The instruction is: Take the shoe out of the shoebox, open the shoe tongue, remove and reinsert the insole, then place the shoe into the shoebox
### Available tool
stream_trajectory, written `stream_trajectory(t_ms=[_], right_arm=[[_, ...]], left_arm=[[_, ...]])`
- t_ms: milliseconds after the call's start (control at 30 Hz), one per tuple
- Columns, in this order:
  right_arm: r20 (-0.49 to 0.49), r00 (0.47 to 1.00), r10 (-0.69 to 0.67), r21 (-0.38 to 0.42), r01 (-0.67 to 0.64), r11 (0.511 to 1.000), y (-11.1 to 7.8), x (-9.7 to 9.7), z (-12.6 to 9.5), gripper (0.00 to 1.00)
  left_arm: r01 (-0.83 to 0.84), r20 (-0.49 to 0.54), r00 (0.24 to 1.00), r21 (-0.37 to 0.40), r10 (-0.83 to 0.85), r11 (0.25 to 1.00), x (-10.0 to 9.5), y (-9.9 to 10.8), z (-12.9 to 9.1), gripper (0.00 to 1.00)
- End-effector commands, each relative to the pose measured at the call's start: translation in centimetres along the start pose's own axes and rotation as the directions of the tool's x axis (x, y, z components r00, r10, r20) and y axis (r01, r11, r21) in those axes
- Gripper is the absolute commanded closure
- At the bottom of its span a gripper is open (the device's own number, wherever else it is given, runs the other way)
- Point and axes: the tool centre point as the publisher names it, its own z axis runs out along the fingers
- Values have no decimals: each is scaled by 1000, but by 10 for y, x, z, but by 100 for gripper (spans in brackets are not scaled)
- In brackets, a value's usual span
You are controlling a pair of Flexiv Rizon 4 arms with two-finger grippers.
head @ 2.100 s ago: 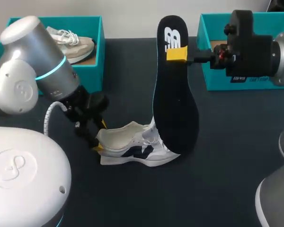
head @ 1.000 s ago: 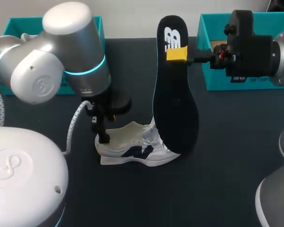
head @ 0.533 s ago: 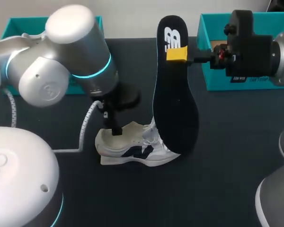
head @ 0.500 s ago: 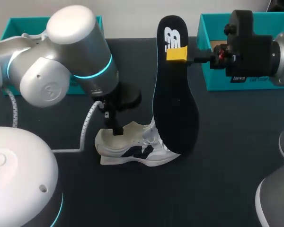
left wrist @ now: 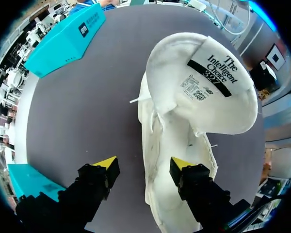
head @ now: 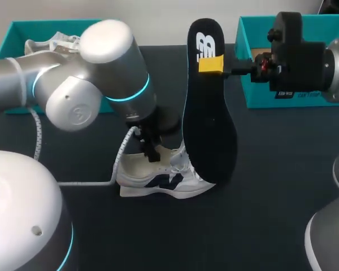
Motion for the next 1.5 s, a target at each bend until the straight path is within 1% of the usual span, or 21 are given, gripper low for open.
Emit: stream_trajectory(t_ms=[33,100,167,333,433,467,500,633,700,767,867,900,967,1000,1067,1167,1300,1400,1433,1467,1500], right_arm=[[2,1000,2,1,-2,1000,1,-1,5,100],[2,1000,2,1,-2,1000,1,-1,5,100],[2,1000,2,1,-2,1000,1,-1,5,100],[2,1000,2,1,-2,1000,1,-1,5,100],[2,1000,2,1,-2,1000,1,-1,5,100],[2,1000,2,1,-2,1000,1,-1,5,100],[2,1000,2,1,-2,1000,1,-1,5,100],[2,1000,2,1,-2,1000,1,-1,5,100],[2,1000,2,1,-2,1000,1,-1,5,100],[2,1000,2,1,-2,1000,1,-1,5,100],[2,1000,2,1,-2,1000,1,-1,5,100],[2,1000,2,1,-2,1000,1,-1,5,100],[2,1000,2,1,-2,1000,1,-1,5,100],[2,1000,2,1,-2,1000,1,-1,5,100],[2,1000,2,1,-2,1000,1,-1,5,100],[2,1000,2,1,-2,1000,1,-1,5,100],[2,1000,2,1,-2,1000,1,-1,5,100],[2,1000,2,1,-2,1000,1,-1,5,100],[2,1000,2,1,-2,1000,1,-1,5,100],[2,1000,2,1,-2,1000,1,-1,5,100],[2,1000,2,1,-2,1000,1,-1,5,100]], left_arm=[[-4,-19,1000,-4,4,1000,1,-5,17,36],[-7,-27,1000,-7,7,1000,5,-6,22,38],[-8,-30,1000,-9,8,1000,6,-6,25,44],[-13,-33,999,-10,12,1000,10,-6,28,71],[-11,-35,999,-8,11,1000,10,-4,28,79],[-11,-35,999,-8,11,1000,10,-3,27,87],[-12,-36,999,-8,12,1000,10,-3,27,100],[-53,-75,996,2,53,999,10,-3,27,100],[-114,-160,980,42,120,993,10,-5,24,100],[-147,-200,967,67,158,987,8,-8,21,100],[-264,-297,910,125,290,956,9,-13,9,100],[-318,-316,885,124,341,940,10,-15,6,100],[-400,-359,830,152,428,904,11,-18,0,100],[-443,-369,808,134,460,886,10,-19,-2,100],[-564,-412,713,143,567,813,13,-22,-7,100],[-734,-448,556,131,700,666,16,-21,-14,100],[-864,-444,400,108,802,491,9,-24,-22,100],[-949,-417,232,104,879,299,6,-25,-32,100],[-960,-407,204,95,890,264,5,-25,-34,100],[-969,-387,199,61,900,240,3,-27,-37,100],[-969,-387,199,61,900,240,3,-27,-37,100]])
